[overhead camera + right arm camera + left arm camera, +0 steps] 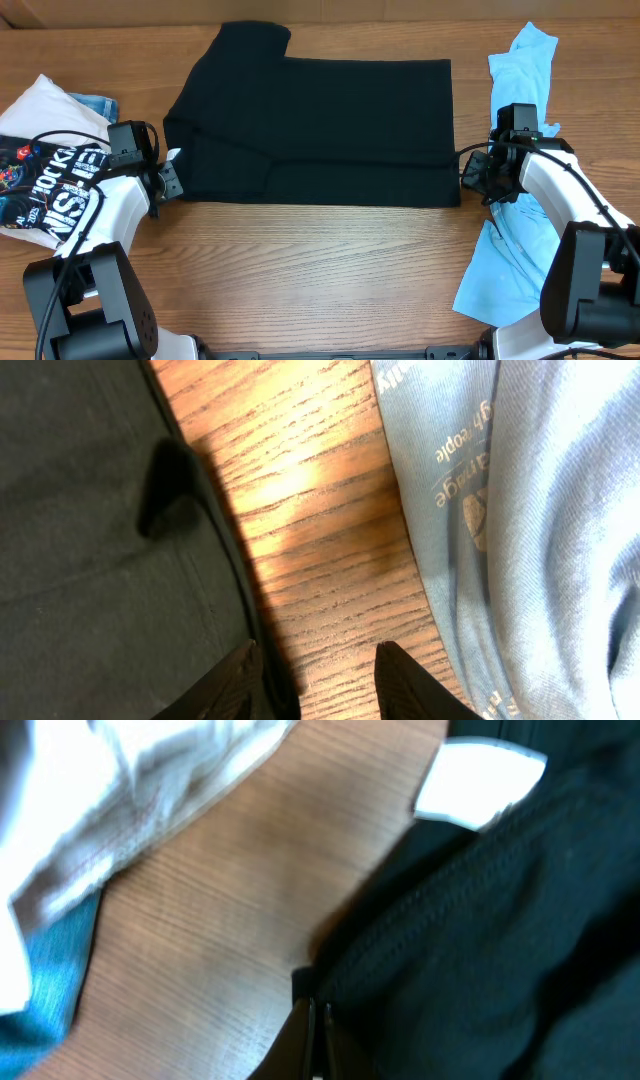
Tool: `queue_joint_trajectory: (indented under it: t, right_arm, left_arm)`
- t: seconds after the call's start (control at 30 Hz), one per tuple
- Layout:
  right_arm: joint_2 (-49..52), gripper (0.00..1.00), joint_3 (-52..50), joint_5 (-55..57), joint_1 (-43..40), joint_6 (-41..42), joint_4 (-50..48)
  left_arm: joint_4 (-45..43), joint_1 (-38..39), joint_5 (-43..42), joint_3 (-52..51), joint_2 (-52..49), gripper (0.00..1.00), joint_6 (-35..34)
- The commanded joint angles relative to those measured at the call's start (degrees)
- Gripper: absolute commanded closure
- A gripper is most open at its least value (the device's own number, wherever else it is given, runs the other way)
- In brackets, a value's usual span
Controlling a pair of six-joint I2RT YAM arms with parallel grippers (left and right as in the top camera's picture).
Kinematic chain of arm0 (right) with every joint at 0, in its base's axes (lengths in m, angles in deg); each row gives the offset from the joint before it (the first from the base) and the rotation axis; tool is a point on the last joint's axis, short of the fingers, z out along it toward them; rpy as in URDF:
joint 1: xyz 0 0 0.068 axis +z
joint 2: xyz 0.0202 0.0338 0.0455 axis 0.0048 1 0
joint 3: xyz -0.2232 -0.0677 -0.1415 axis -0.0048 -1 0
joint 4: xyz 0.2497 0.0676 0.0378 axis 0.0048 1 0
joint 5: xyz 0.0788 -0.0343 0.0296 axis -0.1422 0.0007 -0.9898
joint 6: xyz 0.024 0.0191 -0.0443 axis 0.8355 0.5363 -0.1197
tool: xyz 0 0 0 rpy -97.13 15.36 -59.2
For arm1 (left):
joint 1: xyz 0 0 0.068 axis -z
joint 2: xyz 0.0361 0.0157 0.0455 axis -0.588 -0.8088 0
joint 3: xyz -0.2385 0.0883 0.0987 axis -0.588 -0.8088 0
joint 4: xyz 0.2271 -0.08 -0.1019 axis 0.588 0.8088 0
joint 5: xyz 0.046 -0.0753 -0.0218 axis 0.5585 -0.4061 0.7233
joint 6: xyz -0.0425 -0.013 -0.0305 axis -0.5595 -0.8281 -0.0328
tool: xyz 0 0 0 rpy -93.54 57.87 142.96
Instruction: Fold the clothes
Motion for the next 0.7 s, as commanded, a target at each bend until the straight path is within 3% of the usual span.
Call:
queue_joint_trajectory:
  t: [0.0, 0.2, 0.27, 0.67]
  right_arm:
    - [-0.07, 0.59, 0.02, -0.55, -0.28, 0.0, 1.33]
    - [-0.07, 0.58, -0.28, -2.62, -0.28, -0.02, 2.62]
    - [-0.07, 0.53, -0.74, -5.57, -0.28, -0.07, 1.55]
    - [-0.02, 0.51, -2.6, -17.44, 0.39, -7.37, -15.28]
  left_arm:
    - [4.26, -0.09, 3.02, 0.74, 0.0, 0.96, 0.59]
    - [7.43, -0.09, 8.7, 0.74, 0.0, 0.96, -2.91]
    - [7.15, -0.09, 8.37, 0.74, 0.0, 0.96, -3.13]
    - [6.27, -0.09, 4.96, 0.74, 0.0, 0.96, -4.35]
